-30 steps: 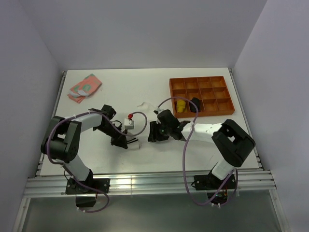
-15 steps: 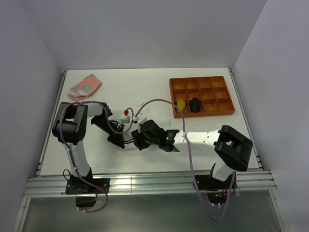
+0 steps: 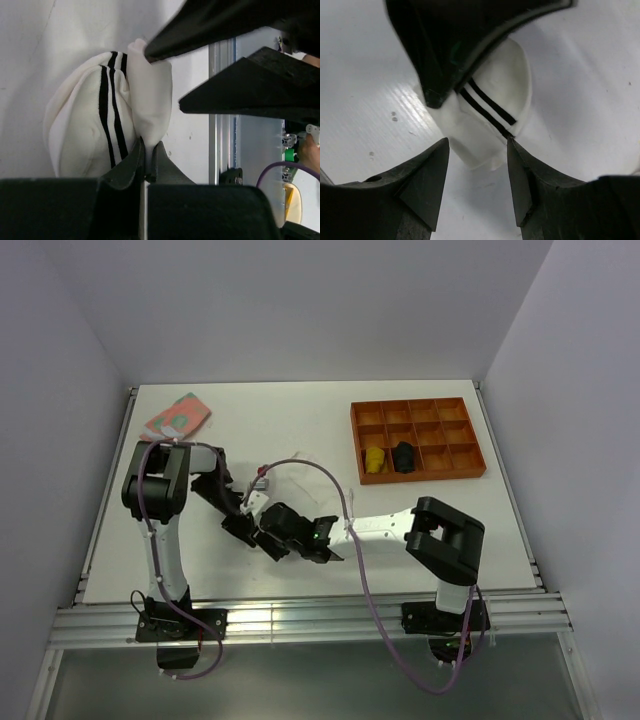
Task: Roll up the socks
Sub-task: Roll the sock at the center of the board.
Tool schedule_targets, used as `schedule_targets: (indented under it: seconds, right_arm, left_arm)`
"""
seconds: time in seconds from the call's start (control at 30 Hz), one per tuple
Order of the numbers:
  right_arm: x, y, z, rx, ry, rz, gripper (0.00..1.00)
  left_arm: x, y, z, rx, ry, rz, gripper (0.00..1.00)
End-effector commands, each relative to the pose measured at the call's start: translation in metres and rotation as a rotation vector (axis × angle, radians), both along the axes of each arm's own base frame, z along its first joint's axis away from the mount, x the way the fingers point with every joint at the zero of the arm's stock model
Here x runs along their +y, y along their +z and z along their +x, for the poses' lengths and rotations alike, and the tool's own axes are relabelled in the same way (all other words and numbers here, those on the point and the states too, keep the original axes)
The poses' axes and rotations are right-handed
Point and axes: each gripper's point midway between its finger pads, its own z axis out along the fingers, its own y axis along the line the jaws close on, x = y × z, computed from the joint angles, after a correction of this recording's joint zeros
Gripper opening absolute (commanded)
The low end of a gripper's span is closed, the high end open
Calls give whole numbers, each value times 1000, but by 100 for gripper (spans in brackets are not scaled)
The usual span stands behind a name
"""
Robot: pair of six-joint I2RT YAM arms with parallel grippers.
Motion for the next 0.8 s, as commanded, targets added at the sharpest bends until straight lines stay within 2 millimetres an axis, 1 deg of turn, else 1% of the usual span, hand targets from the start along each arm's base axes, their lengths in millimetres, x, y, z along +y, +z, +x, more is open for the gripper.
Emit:
schedule_targets:
  seconds: [0.0, 0.07, 0.13, 0.27, 0.4, 0.63, 0.77]
  right_arm:
    - [25, 21, 0, -70, 66, 33, 57]
    - [28, 22, -3, -82, 76, 26, 57]
    - [31, 22, -9, -91, 91, 22, 57]
    - [33, 13, -16, -89, 114, -5, 57]
    - [31, 6, -15, -97, 106, -32, 56]
    - [23, -6, -2, -168, 94, -120, 54]
    - [19, -17, -1, -177, 95, -170, 53]
  left_arm:
    - [-2, 3, 0, 23, -20, -3, 0]
    - [-2, 2, 1, 28, -17, -3, 0]
    - [-2, 2, 2, 30, -15, 1, 0]
    - [-2, -1, 3, 47, -13, 12, 0]
    - [0, -4, 6, 61, -15, 32, 0]
    - [2, -9, 8, 74, -20, 53, 0]
    - [3, -10, 9, 78, -21, 66, 0]
